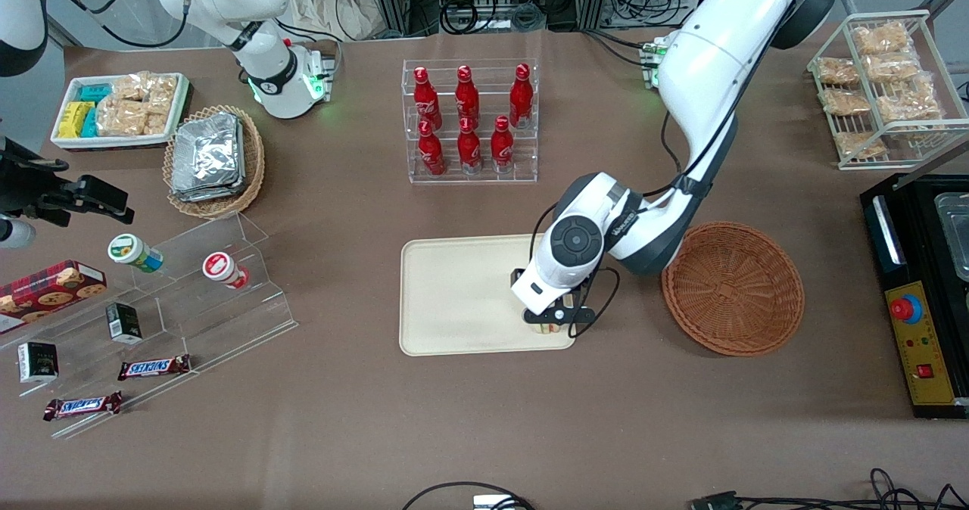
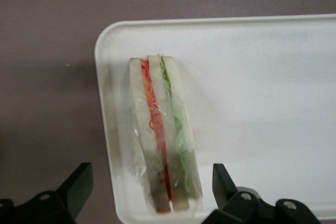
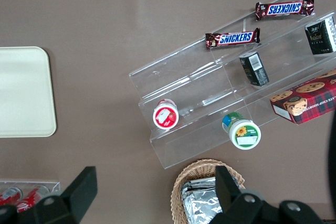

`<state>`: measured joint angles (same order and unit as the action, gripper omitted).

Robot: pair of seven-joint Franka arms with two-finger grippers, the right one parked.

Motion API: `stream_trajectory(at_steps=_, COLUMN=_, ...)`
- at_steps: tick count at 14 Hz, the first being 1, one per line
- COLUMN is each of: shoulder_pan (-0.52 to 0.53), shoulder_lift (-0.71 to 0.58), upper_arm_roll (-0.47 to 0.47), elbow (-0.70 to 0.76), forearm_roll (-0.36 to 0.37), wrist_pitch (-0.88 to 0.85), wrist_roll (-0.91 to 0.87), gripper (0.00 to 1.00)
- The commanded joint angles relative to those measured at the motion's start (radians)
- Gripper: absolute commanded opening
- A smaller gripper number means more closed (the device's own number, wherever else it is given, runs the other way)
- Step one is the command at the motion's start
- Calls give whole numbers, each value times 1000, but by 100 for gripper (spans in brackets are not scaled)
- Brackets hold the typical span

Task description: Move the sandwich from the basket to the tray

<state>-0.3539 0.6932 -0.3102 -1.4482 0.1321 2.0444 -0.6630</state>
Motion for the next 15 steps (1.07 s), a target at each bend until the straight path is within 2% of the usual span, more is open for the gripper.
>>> stream_trajectory(at_steps=1, shoulder_pan=3, shoulder_lift=-156, upper_arm_roll=31, elbow=-61, forearm_roll=1, wrist_pitch=-113, wrist_roll=11, gripper=100)
stream_trajectory(at_steps=2, shoulder_pan=3, shoulder_lift=-217, upper_arm_roll=60, elbow=-122, forearm_roll=-11, wrist_pitch=-115, wrist_roll=55, gripper=100)
stream_trajectory(at_steps=5, shoulder_pan=1, shoulder_lift=-387, upper_arm_roll=149, elbow=-275, forearm_roll=-109, wrist_pitch=-118, wrist_roll=161, gripper=100)
stream_trajectory(at_steps=8, shoulder_pan=1, shoulder_lift=-513, upper_arm_roll=221, elbow=-371, forearm_roll=-112, wrist_pitch=-159, wrist_roll=262, gripper=100)
stream_trajectory(at_steps=15, shoulder_pan=1, shoulder_lift=-538, upper_arm_roll=538, elbow=-258, forearm_roll=-124, wrist_pitch=-270, wrist_roll=612, gripper=100)
